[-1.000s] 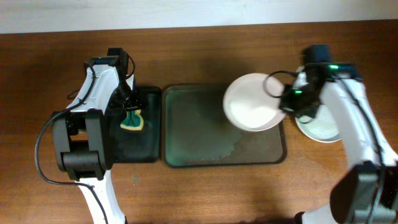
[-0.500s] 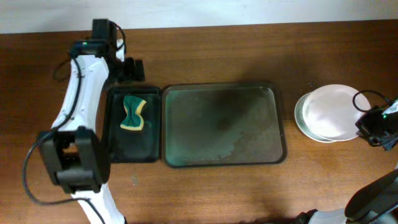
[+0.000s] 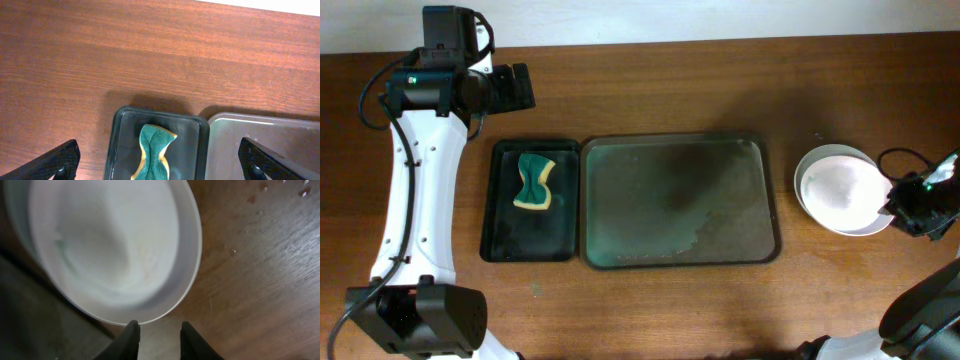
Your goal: Clean dirty plates on tray and stack at the side
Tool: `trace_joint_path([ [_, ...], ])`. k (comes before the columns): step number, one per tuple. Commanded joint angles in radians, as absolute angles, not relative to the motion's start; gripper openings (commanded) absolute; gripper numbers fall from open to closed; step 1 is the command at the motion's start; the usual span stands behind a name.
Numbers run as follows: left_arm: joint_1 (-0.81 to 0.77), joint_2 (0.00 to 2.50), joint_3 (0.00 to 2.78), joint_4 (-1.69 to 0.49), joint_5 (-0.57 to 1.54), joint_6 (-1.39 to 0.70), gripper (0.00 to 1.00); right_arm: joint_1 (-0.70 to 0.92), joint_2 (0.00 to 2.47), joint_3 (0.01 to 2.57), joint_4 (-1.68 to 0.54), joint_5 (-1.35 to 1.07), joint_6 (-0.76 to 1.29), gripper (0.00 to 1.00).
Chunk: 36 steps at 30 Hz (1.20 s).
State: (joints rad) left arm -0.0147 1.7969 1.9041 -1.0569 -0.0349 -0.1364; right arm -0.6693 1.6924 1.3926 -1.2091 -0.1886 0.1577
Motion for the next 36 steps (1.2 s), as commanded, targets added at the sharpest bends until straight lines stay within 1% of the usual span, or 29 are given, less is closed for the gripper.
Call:
trace_joint_path([
  [1, -0.019, 1.787, 1.917, -1.055, -0.049, -0.142, 0.99, -0.592, 1.623, 1.539, -1.296, -0.206, 0.108, 0.35],
  [3, -0.019, 1.787, 1.917, -1.055, -0.049, -0.142, 0.99, -0.553, 1.597, 1.583, -1.353, -0.214, 0.108, 0.41],
  [7, -0.019, 1.787, 1.917, -1.055, -0.049, -0.142, 0.99, -0.435, 1.520, 1.605, -1.445, -0.252, 0.109, 0.46],
  [8, -0.019, 1.787, 1.917, -1.055, -0.049, -0.142, 0.99, -0.400, 1.485, 1.607, -1.445, -0.251, 0.114, 0.52],
  [9, -0.019, 1.787, 1.917, -1.055, -0.049, -0.142, 0.99, -0.374, 1.454, 1.613, -1.444, -0.252, 0.123, 0.62],
  [10, -0.019, 1.787, 1.917, -1.055, -0.049, -0.142, 0.99, -0.341, 1.403, 1.629, -1.446, -0.252, 0.140, 0.88],
  [11, -0.019, 1.787, 1.917, -1.055, -0.049, -0.142, 0.99, -0.316, 1.360, 1.647, -1.461, -0.255, 0.139, 0.98],
  [15, -0.019, 1.787, 1.917, -1.055, -0.049, -0.142, 0.99, -0.264, 1.216, 1.670, -1.482, -0.255, 0.139, 0.98],
  [21, -0.019, 1.787, 1.917, -1.055, -0.049, -0.142, 0.99, -0.262, 1.061, 1.670, -1.532, -0.187, 0.103, 0.99],
  [25, -0.019, 1.787, 1.917, -1.055, -0.049, -0.142, 1.00, -0.262, 0.954, 1.645, -1.443, -0.173, 0.076, 0.98],
  [27, -0.019, 1.787, 1.917, -1.055, -0.049, -0.142, 0.99, -0.261, 0.905, 1.589, -1.333, -0.187, 0.039, 0.98],
  [29, -0.019, 1.787, 1.917, -1.055, -0.049, -0.142, 0.99, -0.239, 0.822, 1.457, -1.152, -0.207, -0.007, 0.98],
  [31, -0.019, 1.787, 1.917, -1.055, -0.049, -0.142, 0.99, -0.199, 0.711, 1.248, -0.926, -0.206, -0.023, 0.98],
  [36, -0.019, 1.787, 1.917, -1.055, -0.049, -0.142, 0.99, -0.128, 0.464, 0.715, -0.448, -0.234, -0.022, 0.98],
])
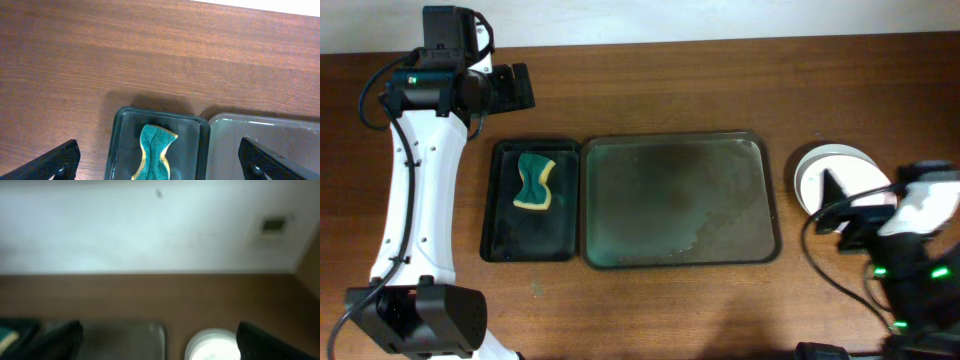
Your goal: Clean dirty plates on tray and stack at the side
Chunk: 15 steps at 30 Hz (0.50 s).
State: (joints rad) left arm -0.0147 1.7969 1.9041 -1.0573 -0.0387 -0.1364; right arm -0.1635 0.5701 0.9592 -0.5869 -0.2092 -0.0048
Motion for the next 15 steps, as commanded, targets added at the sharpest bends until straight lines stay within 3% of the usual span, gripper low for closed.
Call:
trace_joint_path([
  [1, -0.019, 1.787, 1.917, -1.055, -0.049, -0.142, 0.99, -0.114, 0.408, 0.595, -0.345, -0.236, -0.019, 0.98],
  [7, -0.019, 1.787, 1.917, -1.055, -0.049, -0.142, 0.99, -0.072, 0.174, 0.178, -0.018, -0.236, -0.018, 0.98],
  [15, -0.019, 1.787, 1.917, -1.055, -0.049, -0.142, 0.99, -0.065, 0.007, 0.015, 0.008, -0.235, -0.018, 0.98],
])
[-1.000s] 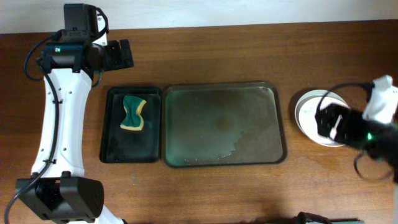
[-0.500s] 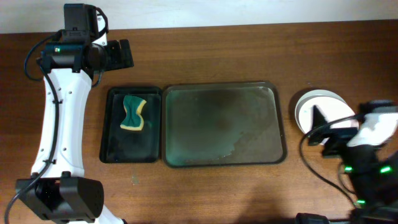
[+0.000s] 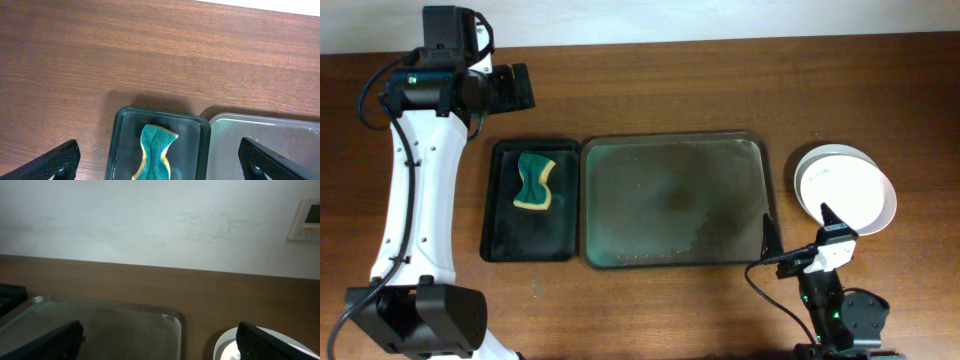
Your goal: Clean dirty plates on tray and stack at the side
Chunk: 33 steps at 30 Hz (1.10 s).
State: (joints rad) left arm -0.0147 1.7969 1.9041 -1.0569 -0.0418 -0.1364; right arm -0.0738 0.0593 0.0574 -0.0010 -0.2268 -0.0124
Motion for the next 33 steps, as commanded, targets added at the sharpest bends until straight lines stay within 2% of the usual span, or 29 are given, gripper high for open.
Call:
trace_joint_path([
  [1, -0.019, 1.787, 1.917, -1.055, -0.049, -0.142, 0.99, -0.065, 0.003, 0.006, -0.005, -0.236, -0.019, 0.98],
  [3, -0.019, 1.787, 1.917, -1.055, -0.049, -0.142, 0.99, -0.065, 0.003, 0.006, -0.063, -0.245, -0.018, 0.98],
  [20, -0.019, 1.787, 1.917, -1.055, -0.049, -0.142, 0.99, -0.065, 0.004, 0.006, -0.055, -0.255, -0.019, 0.98],
  [26, -0.008, 1.740, 1.912, -1.084, -0.208, -0.141, 0.99, -0.065, 0.004, 0.006, -0.055, -0.255, -0.019, 0.98],
  [29, -0.008, 1.651, 1.864, -1.008, -0.188, -0.084, 1.00, -0.065, 0.004, 0.006, -0.055, -0.255, -0.019, 0.98],
  [33, -0.008, 1.411, 1.630, -0.742, -0.006, 0.125, 1.00, -0.065, 0.004, 0.006, -0.055, -0.255, -0.019, 0.98],
])
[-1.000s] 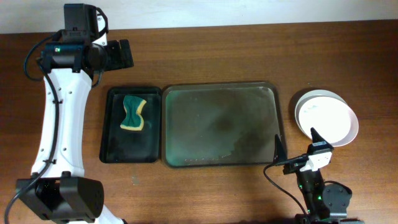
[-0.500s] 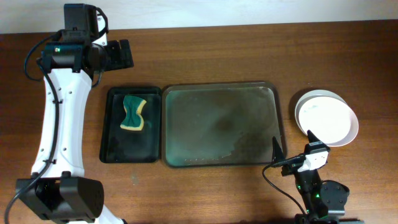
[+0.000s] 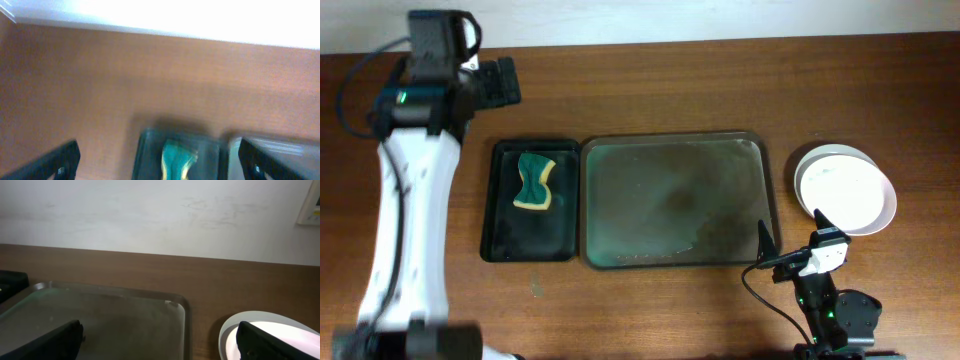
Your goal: Clean dirty plates on tray and stack at the side
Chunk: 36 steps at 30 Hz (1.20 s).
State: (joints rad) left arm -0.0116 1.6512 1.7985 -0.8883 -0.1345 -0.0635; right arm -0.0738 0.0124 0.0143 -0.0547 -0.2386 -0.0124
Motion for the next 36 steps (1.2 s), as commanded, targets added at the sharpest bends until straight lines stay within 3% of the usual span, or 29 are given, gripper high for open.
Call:
trace_joint_path([
  [1, -0.008, 1.341, 1.540, -0.672, 0.022, 0.154, 0.99, -0.065, 0.004, 0.006, -0.055, -0.255, -0.019, 0.98],
  [11, 0.056, 0.566, 0.555, -0.081, 0.090, 0.337, 0.99, -0.065, 0.004, 0.006, -0.055, -0.255, -0.019, 0.98],
  [18, 0.078, 0.134, 0.131, 0.009, 0.082, 0.369, 0.99, -0.065, 0.004, 0.006, -0.055, -0.255, -0.019, 0.98],
  [24, 0.080, 0.003, 0.007, -0.041, 0.082, 0.467, 0.99, -0.065, 0.004, 0.006, -0.055, -0.255, -0.019, 0.98],
  [36, 0.080, 0.005, 0.008, -0.076, 0.060, 0.462, 0.99, -0.065, 0.004, 0.006, -0.055, -0.255, -0.019, 0.98],
])
